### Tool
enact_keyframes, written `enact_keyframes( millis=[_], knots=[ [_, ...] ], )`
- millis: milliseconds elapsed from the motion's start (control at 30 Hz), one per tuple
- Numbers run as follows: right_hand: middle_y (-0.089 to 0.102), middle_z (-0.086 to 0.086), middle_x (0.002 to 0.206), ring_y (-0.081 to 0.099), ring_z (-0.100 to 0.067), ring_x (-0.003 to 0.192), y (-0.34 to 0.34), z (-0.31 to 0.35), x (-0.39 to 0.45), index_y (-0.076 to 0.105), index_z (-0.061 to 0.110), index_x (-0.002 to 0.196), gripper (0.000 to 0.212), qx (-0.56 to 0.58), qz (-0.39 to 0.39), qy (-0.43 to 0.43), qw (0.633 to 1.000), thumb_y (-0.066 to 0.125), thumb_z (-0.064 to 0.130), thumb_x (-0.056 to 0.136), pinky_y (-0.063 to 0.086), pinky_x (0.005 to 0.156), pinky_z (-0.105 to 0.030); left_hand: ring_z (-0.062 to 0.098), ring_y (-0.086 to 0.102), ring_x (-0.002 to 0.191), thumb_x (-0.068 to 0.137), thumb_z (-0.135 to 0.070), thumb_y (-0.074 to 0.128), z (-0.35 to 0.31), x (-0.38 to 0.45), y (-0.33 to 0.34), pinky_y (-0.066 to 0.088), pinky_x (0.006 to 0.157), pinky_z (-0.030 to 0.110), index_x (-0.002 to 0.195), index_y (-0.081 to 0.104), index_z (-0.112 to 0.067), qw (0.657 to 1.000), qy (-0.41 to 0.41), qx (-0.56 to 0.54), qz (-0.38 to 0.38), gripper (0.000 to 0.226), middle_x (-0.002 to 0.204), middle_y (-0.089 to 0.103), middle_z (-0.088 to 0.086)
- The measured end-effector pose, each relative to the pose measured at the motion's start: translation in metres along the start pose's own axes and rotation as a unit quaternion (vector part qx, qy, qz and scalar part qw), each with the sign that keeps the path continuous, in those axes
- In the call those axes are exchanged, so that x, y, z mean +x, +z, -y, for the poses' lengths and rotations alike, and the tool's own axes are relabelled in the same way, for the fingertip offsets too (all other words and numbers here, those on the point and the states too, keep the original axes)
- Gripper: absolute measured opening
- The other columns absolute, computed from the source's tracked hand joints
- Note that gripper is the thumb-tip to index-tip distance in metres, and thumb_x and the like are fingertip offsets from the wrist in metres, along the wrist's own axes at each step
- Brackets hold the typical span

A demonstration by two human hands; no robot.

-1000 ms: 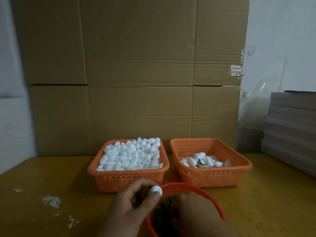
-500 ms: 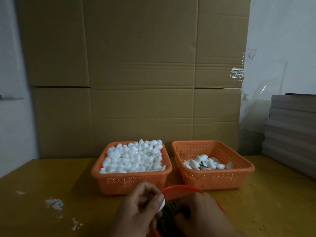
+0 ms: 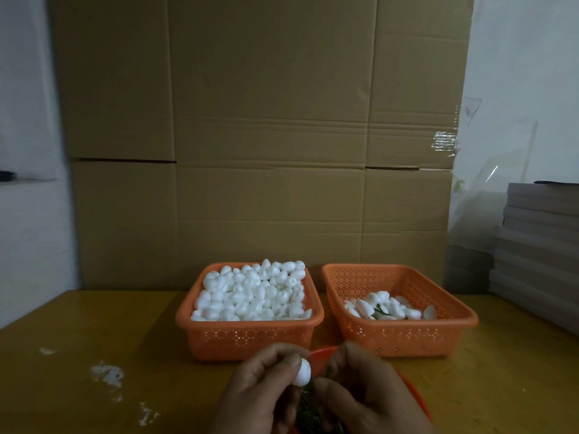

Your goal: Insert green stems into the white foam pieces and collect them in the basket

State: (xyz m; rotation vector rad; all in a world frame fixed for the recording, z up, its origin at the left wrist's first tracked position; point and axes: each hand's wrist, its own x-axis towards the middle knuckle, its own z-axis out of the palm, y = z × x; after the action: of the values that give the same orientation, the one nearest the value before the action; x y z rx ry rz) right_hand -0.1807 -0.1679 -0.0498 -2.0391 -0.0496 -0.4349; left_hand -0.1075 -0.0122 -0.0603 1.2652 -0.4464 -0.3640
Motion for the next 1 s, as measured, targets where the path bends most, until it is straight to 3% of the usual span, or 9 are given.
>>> enact_keyframes(
  millis=[133, 200, 333, 433, 667, 833, 900, 1000],
  knots=[
    [0.073, -0.012, 0.077, 0.073, -0.024, 0.074, 0.000, 0.002, 0.001, 0.072, 0.016, 0.076, 0.014, 0.068, -0.011, -0.031, 0.997, 0.079, 0.004, 0.078, 0.057, 0.070, -0.033, 0.022, 0.045, 0.052, 0.061, -0.026, 0.089, -0.003, 0.000, 0.000, 0.032, 0.051, 0.025, 0.075, 0.073, -0.011, 0.999, -0.018, -0.031, -0.004, 0.026, 0.070, 0.053, 0.019],
    [0.075, -0.016, 0.079, 0.074, -0.029, 0.078, 0.000, 0.003, 0.000, 0.075, 0.008, 0.079, 0.014, 0.105, -0.008, -0.033, 0.994, 0.075, -0.006, 0.077, 0.060, 0.074, -0.039, 0.021, 0.043, 0.049, 0.062, -0.036, 0.075, -0.004, -0.002, 0.000, 0.031, 0.050, 0.025, 0.073, 0.072, -0.011, 0.999, -0.017, -0.029, 0.001, 0.027, 0.065, 0.047, 0.017],
    [0.072, -0.023, 0.070, 0.069, -0.027, 0.060, 0.004, 0.002, -0.002, 0.076, 0.003, 0.078, 0.024, 0.162, -0.023, 0.000, 0.986, 0.068, -0.019, 0.080, 0.053, 0.055, -0.025, 0.020, 0.042, 0.049, 0.072, -0.045, 0.082, -0.003, -0.003, -0.001, 0.030, 0.049, 0.025, 0.073, 0.071, -0.012, 1.000, -0.018, -0.010, 0.012, 0.034, 0.061, 0.044, 0.015],
    [0.071, -0.029, 0.071, 0.064, -0.035, 0.058, 0.007, 0.004, -0.002, 0.077, 0.002, 0.076, 0.024, 0.211, -0.047, 0.021, 0.976, 0.068, -0.021, 0.078, 0.052, 0.049, -0.027, 0.020, 0.044, 0.049, 0.060, -0.050, 0.077, 0.000, -0.002, -0.002, 0.032, 0.050, 0.025, 0.070, 0.073, -0.016, 0.999, -0.034, -0.020, 0.000, 0.035, 0.060, 0.046, 0.014],
    [0.067, -0.030, 0.064, 0.063, -0.023, 0.051, 0.008, 0.008, 0.000, 0.080, 0.001, 0.073, 0.013, 0.255, -0.082, 0.024, 0.963, 0.076, -0.010, 0.068, 0.050, 0.046, -0.024, 0.021, 0.046, 0.045, 0.055, -0.047, 0.079, 0.000, -0.001, 0.000, 0.033, 0.046, 0.022, 0.080, 0.076, -0.007, 0.996, -0.071, -0.060, -0.015, 0.047, 0.062, 0.049, 0.014],
    [0.071, -0.019, 0.064, 0.065, -0.018, 0.055, 0.008, 0.012, -0.002, 0.082, 0.008, 0.074, 0.020, 0.232, -0.054, 0.000, 0.971, 0.079, 0.014, 0.055, 0.050, 0.053, -0.021, 0.021, 0.043, 0.043, 0.062, -0.042, 0.075, -0.002, -0.003, 0.001, 0.030, 0.047, 0.023, 0.084, 0.076, -0.002, 0.995, -0.066, -0.071, -0.012, 0.045, 0.058, 0.047, 0.016],
    [0.074, -0.015, 0.068, 0.070, -0.013, 0.059, 0.008, 0.011, -0.003, 0.083, 0.009, 0.075, 0.019, 0.232, -0.043, -0.022, 0.971, 0.079, 0.013, 0.056, 0.051, 0.058, -0.016, 0.020, 0.043, 0.042, 0.063, -0.041, 0.076, -0.002, -0.002, 0.001, 0.029, 0.048, 0.022, 0.086, 0.074, 0.001, 0.995, -0.070, -0.075, -0.014, 0.048, 0.057, 0.047, 0.016],
    [0.078, -0.012, 0.082, 0.076, -0.018, 0.079, 0.010, 0.007, -0.003, 0.083, 0.010, 0.080, 0.018, 0.213, -0.048, -0.046, 0.975, 0.080, 0.011, 0.062, 0.058, 0.071, -0.022, 0.020, 0.043, 0.041, 0.064, -0.040, 0.075, -0.002, -0.002, 0.001, 0.030, 0.045, 0.021, 0.092, 0.069, 0.007, 0.994, -0.076, -0.076, -0.007, 0.054, 0.057, 0.046, 0.015]
  ],
)
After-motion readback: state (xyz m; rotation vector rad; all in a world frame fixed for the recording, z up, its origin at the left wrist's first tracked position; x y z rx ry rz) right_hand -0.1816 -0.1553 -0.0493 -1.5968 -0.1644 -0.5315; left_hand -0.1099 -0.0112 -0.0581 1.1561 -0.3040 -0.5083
